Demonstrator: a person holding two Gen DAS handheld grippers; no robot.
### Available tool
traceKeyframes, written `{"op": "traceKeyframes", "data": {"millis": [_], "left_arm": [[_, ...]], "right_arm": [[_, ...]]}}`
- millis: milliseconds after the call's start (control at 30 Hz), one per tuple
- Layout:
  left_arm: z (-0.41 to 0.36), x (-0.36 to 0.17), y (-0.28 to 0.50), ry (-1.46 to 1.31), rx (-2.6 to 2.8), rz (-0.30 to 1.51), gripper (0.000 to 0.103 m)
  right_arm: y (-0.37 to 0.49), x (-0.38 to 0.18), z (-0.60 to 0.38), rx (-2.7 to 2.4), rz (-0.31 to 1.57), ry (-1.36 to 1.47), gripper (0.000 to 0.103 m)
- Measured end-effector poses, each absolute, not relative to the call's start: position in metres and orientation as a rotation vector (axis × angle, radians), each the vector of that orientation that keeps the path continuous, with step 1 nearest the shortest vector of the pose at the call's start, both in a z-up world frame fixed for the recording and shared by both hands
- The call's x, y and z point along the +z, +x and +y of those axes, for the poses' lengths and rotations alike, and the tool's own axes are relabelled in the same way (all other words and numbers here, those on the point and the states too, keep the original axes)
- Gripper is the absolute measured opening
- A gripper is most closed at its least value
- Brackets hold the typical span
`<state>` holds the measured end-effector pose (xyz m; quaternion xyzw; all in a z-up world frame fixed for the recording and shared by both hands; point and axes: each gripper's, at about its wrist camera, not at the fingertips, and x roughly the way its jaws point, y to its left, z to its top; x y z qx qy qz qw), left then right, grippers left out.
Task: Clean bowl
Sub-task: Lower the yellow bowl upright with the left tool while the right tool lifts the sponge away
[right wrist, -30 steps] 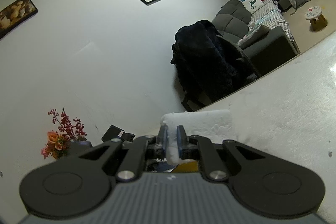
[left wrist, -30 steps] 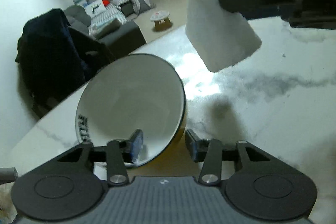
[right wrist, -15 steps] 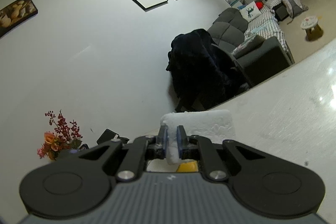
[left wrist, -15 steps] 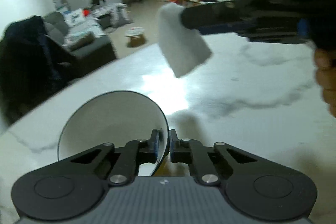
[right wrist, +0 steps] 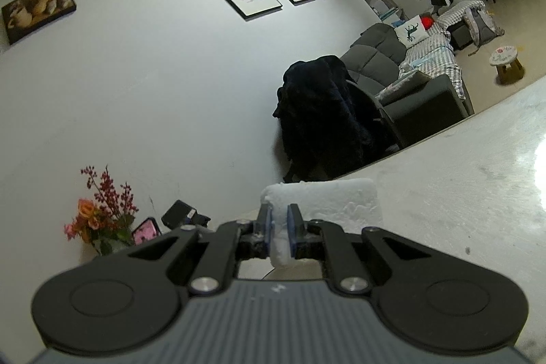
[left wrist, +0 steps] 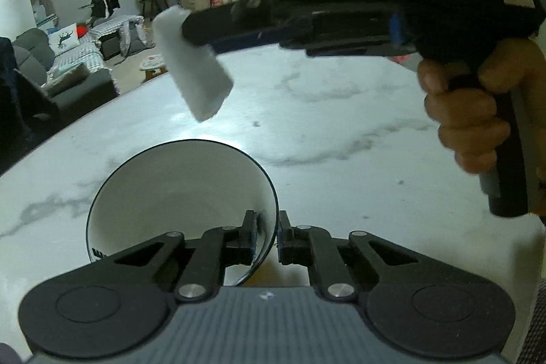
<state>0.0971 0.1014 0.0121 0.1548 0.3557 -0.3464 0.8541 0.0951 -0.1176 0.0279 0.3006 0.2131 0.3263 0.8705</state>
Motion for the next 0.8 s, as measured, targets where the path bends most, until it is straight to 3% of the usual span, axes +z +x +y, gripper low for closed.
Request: {"op": "traceKeyframes", "data": {"millis": [467, 633, 800], "left_arm": [[0.079, 0.018, 0.061, 0.28, -0.666, 0.604, 0.012], [0.074, 0.016, 0.036, 0.344, -0.474, 0.52, 0.051], [0.08, 0.007, 0.016, 0.274, -0.313, 0.501, 0.061]], "right_arm": [[0.056, 0.04, -0.129, 0.637, 0.476, 0.311, 0.01], [0.048, 0.046, -0.128, 0.632, 0.484, 0.177, 0.01], [0.039, 0.044, -0.115, 0.66, 0.505, 0.033, 0.01]]}}
